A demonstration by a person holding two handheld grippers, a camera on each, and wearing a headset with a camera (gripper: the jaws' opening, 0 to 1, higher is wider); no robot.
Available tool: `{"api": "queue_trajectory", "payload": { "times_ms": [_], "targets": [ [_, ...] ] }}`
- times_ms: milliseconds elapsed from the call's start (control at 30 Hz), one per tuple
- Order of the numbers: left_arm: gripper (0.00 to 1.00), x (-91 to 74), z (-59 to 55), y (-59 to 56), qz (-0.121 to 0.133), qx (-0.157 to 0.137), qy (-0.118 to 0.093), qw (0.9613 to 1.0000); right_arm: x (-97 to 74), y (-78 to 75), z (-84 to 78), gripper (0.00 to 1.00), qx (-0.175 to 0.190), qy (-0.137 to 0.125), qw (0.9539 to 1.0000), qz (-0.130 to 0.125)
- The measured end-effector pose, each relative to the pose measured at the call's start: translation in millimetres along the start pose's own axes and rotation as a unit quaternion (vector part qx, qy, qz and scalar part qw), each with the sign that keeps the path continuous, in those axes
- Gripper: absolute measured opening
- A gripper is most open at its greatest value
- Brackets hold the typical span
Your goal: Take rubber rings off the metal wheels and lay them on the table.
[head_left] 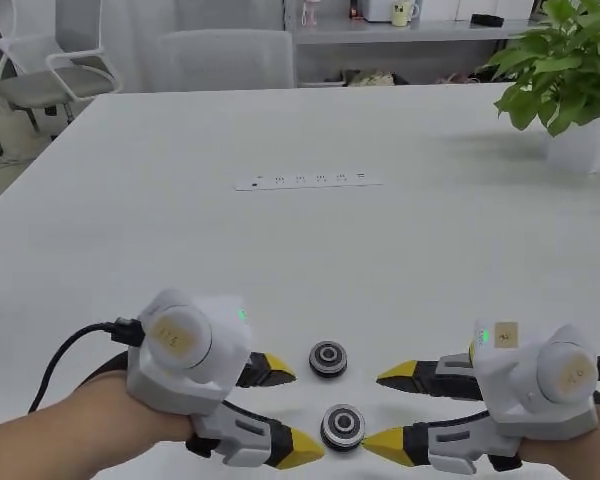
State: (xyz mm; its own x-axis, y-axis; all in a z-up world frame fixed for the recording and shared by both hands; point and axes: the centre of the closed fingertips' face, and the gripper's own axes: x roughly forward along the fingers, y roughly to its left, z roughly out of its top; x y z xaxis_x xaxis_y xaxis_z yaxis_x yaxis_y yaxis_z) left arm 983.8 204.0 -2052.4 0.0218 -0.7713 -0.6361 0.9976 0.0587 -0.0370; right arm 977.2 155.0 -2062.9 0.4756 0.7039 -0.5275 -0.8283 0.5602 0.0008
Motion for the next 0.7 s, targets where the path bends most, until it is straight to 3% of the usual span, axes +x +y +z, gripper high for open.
{"api": "queue_trajectory", "payload": {
  "times_ms": [700],
  "targets": [
    [0.24,16.6,5.8,-4.3,-0.018,-0.011,-0.012,0.9997,3.0,2.4,-1.4,0.38,0.000,0.001,1.0000,0.005]
  ]
}}
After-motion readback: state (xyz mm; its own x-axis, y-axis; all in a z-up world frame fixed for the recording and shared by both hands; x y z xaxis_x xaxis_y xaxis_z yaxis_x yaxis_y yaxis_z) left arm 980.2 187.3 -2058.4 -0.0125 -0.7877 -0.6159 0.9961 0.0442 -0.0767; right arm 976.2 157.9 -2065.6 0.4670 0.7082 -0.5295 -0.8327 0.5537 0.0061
